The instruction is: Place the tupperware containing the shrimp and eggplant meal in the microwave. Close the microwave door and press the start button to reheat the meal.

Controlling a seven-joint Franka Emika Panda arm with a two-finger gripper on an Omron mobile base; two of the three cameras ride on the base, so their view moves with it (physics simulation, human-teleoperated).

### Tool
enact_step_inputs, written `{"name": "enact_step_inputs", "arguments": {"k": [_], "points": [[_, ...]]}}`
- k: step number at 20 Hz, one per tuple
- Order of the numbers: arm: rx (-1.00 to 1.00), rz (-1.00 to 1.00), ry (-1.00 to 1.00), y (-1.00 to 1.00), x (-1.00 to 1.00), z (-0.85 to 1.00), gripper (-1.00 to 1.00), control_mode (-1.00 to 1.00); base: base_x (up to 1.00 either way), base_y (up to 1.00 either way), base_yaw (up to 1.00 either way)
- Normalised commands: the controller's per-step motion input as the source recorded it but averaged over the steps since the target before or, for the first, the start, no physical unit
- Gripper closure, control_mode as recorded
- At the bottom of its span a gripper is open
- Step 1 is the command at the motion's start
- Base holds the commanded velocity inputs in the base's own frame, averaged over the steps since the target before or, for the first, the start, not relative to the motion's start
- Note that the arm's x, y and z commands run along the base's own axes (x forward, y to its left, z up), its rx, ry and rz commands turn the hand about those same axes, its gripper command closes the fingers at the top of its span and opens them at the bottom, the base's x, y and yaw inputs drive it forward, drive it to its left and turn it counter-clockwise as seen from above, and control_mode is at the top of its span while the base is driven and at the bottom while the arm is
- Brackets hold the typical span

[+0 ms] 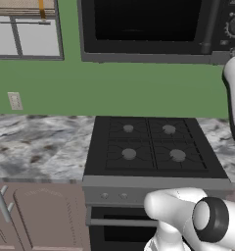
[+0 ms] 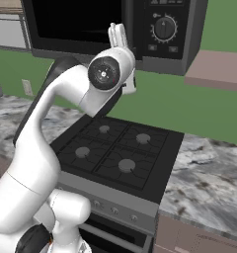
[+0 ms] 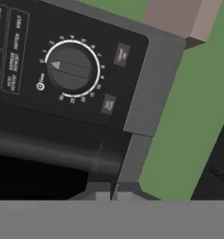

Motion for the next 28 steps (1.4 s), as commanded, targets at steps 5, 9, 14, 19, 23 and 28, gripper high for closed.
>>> {"name": "enact_step_inputs", "arguments": {"k": [5,9,14,19,23,28], "points": [[0.04,0.01,0.0,-0.22,0.0,0.03,1.0,-1.0,0.0,0.0,0.0],[0.05,0.02,0.0,-0.25,0.0,0.03,1.0,-1.0,0.0,0.0,0.0],[0.01,0.05,0.0,-0.05,0.06,0.0,1.0,-1.0,0.0,0.0,0.0],[0.02,0.04,0.0,-0.03,0.14,0.0,1.0,-1.0,0.0,0.0,0.0],[0.01,0.01,0.0,-0.04,0.12,0.06,1.0,-1.0,0.0,0.0,0.0],[0.0,0.0,0.0,-0.07,0.12,0.09,1.0,-1.0,0.0,0.0,0.0]]}}
